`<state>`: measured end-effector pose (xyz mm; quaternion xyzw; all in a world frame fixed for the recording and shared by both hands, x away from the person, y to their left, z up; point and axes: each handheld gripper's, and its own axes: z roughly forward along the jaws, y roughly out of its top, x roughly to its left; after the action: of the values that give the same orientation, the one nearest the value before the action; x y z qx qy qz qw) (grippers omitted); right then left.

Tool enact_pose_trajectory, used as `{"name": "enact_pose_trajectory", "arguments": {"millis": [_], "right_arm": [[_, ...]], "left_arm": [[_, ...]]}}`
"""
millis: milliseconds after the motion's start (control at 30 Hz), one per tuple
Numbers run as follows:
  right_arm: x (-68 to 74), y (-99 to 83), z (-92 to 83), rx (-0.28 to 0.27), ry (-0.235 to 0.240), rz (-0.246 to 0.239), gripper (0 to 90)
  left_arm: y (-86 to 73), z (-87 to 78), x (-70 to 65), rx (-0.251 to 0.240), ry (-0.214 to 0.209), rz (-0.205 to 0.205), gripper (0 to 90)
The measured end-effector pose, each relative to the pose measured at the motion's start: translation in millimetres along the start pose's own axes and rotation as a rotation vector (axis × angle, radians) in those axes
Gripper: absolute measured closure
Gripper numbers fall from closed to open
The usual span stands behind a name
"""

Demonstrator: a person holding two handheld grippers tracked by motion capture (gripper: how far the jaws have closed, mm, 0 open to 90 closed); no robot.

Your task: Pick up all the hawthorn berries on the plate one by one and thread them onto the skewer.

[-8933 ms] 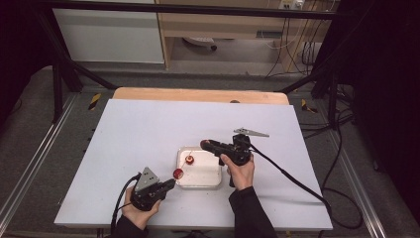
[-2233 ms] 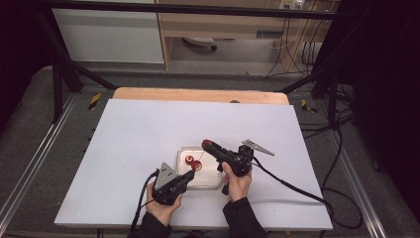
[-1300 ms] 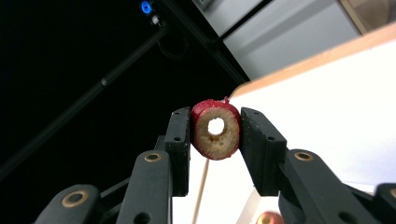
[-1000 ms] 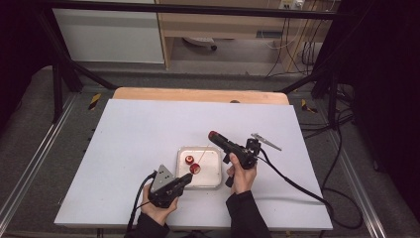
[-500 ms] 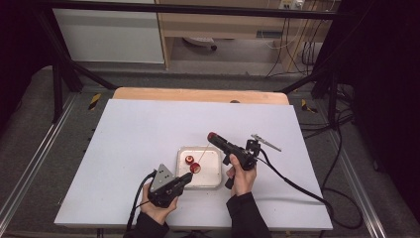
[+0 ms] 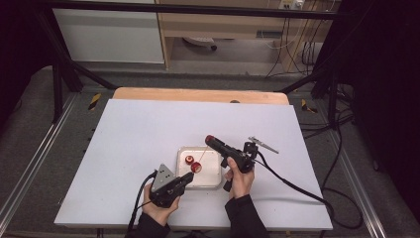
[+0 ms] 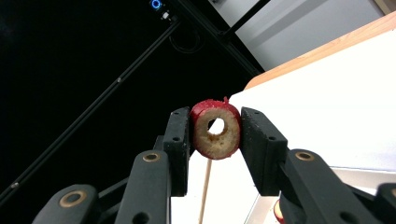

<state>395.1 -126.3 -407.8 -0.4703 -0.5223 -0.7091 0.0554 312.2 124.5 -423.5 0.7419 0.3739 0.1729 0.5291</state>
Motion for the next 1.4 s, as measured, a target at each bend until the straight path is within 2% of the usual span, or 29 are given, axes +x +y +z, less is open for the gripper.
{"name": "enact_pose_trajectory", "arguments": {"millis": [167, 333, 467, 567, 633, 667, 967, 1067, 1200, 1300, 1400], "right_arm": [[1.2, -7.7, 0.1, -0.007, 0.010, -0.005, 64.7], [1.6, -18.7, 0.3, 0.025, 0.011, -0.012, 64.9], [3.6, -20.8, -1.3, 0.038, -0.008, -0.031, 64.9], [4.2, -20.7, -2.4, 0.040, -0.018, -0.058, 64.9], [3.1, -24.5, -0.2, 0.078, -0.009, -0.048, 65.0], [2.7, -27.3, -0.1, 0.078, -0.012, -0.050, 64.9], [2.1, -30.0, 1.3, 0.104, -0.047, -0.069, 63.2], [4.5, -25.4, -2.1, 0.092, -0.071, -0.110, 50.8], [7.1, -13.3, -7.8, 0.128, -0.110, -0.179, 37.5], [4.0, -6.4, -8.9, 0.218, -0.130, -0.218, 27.3], [3.1, -2.9, -6.2, 0.313, -0.188, -0.296, 20.7]], "left_arm": [[-1.3, 3.9, -8.4, -0.037, 0.024, -0.034, 88.5], [-1.1, 8.0, -6.9, -0.019, 0.015, -0.069, 88.6], [-1.7, 11.0, -4.3, -0.005, 0.008, -0.073, 88.7], [-0.3, 10.7, -3.9, -0.021, -0.005, -0.078, 88.7], [4.4, 9.6, -3.2, -0.024, -0.004, -0.087, 88.6], [6.2, 9.0, -2.4, -0.033, 0.002, -0.077, 88.3], [5.5, 12.6, 6.2, 0.012, -0.017, -0.069, 88.3], [3.8, 5.5, 14.6, 0.031, -0.012, -0.051, 88.3], [1.8, -7.8, 27.8, 0.050, 0.010, -0.025, 88.2], [0.1, -19.7, 38.4, 0.077, 0.030, 0.006, 88.2], [-2.1, -30.8, 48.8, 0.100, 0.043, 0.017, 88.1]]}}
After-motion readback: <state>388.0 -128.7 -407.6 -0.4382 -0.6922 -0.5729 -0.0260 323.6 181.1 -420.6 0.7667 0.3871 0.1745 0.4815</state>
